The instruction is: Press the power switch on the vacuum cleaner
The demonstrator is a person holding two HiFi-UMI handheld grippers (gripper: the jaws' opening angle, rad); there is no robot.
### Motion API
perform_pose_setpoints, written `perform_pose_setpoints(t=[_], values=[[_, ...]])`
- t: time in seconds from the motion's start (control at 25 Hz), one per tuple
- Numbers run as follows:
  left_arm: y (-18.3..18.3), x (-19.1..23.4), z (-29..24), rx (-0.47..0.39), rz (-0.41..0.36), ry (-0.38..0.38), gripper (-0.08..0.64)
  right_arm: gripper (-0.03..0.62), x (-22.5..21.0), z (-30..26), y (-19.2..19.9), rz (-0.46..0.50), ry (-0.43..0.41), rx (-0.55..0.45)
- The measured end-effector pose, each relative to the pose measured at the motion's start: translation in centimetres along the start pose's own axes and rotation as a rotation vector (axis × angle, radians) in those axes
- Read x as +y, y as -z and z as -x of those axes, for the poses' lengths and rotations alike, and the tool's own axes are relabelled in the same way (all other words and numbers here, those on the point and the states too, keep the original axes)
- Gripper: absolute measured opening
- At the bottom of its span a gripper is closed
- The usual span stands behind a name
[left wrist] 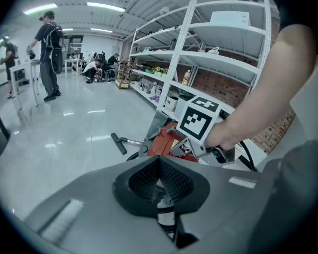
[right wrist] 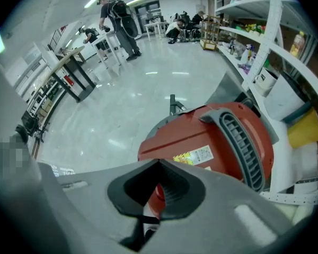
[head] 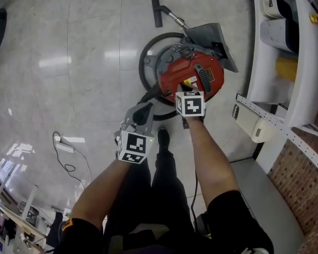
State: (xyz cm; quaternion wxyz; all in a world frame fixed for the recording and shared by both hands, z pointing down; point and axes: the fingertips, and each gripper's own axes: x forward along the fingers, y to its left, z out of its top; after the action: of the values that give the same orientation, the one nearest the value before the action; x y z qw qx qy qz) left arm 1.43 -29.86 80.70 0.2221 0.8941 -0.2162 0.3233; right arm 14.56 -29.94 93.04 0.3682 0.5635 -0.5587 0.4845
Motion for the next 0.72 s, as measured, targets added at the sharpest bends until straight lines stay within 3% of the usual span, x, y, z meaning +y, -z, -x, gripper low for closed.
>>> perform_pose_setpoints(t=[0.2, 0.44, 0.72], values=[[-1.6, 0.8, 1.0, -0.029, 0.032, -0.028, 0.014, -0.008, 0.1, 3.5, 0.9, -0.111, 0.013, -0.113], [-3.8, -0.9, 3.5, -0.06, 0.034, -0.007, 0.015, -0.008, 2.0, 7.6, 5.7, -0.101, -0.011, -0.094], [-3.8, -4.8, 6.5, -0.093, 0.06, -0.043, 0.015, -0.008, 1.8, 11.7, 9.5, -0.053, -0.035, -0.116]])
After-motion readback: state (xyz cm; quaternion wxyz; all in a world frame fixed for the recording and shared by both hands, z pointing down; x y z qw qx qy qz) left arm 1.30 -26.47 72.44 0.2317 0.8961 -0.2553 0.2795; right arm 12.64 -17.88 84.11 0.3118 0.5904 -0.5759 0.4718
